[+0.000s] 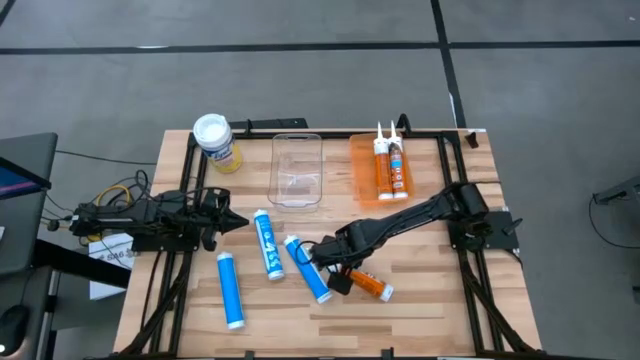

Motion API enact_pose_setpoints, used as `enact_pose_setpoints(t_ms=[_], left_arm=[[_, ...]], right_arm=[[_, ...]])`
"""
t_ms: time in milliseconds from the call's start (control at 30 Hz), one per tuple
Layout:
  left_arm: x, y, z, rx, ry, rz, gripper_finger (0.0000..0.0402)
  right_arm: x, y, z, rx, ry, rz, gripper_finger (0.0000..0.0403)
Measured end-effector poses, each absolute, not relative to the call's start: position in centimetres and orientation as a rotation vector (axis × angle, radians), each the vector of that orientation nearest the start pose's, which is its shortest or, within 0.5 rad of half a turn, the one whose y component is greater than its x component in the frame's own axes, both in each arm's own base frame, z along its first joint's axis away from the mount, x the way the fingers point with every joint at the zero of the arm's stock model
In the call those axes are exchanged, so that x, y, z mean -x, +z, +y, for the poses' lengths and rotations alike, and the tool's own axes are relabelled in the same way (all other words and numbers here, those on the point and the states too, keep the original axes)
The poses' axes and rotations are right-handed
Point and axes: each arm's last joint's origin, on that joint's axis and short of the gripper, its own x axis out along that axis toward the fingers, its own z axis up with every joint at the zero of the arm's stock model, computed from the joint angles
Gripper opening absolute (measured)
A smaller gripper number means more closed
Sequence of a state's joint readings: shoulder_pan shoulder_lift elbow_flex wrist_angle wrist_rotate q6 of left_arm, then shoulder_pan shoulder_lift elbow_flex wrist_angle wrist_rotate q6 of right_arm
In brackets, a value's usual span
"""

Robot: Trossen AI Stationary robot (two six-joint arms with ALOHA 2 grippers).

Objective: Pick & place silicon tubes, Sealant and Lysol wipes
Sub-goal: Put the orange sealant into the orange bin

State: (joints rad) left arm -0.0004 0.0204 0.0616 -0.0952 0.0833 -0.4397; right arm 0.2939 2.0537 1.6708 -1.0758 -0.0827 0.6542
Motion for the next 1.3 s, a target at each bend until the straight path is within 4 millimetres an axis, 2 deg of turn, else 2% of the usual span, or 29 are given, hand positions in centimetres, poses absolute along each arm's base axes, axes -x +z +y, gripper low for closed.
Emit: enact_pose_setpoints(t_ms=[100, 433, 633, 900, 1067, 1300], left_arm=[[-9.5, 17.4, -0.2, 0.442, -0.071, 0.072, 0.0], [-9.5, 17.4, -0.2, 0.441, -0.07, 0.071, 0.0], [-9.5, 17.4, -0.2, 0.44, -0.071, 0.071, 0.0], [-9.5, 17.4, -0.2, 0.441, -0.071, 0.071, 0.0], [-9.5, 17.4, -0.2, 0.441, -0.071, 0.072, 0.0], [-9.5, 17.4, -0.2, 0.44, -0.071, 0.071, 0.0]], right_arm=[[-38.6, 19.2, 11.9, -0.353, -0.193, 1.535, 0.0389], [-39.6, 16.9, 12.0, -0.352, -0.198, 1.535, 0.039], [-40.1, 14.2, 12.1, -0.337, -0.176, 1.6, 0.0387], [-40.2, 13.5, 12.2, -0.342, -0.192, 1.619, 0.0381], [-40.1, 13.4, 12.2, -0.344, -0.223, 1.616, 0.0344], [-39.9, 13.7, 12.0, -0.34, -0.236, 1.63, 0.0246]])
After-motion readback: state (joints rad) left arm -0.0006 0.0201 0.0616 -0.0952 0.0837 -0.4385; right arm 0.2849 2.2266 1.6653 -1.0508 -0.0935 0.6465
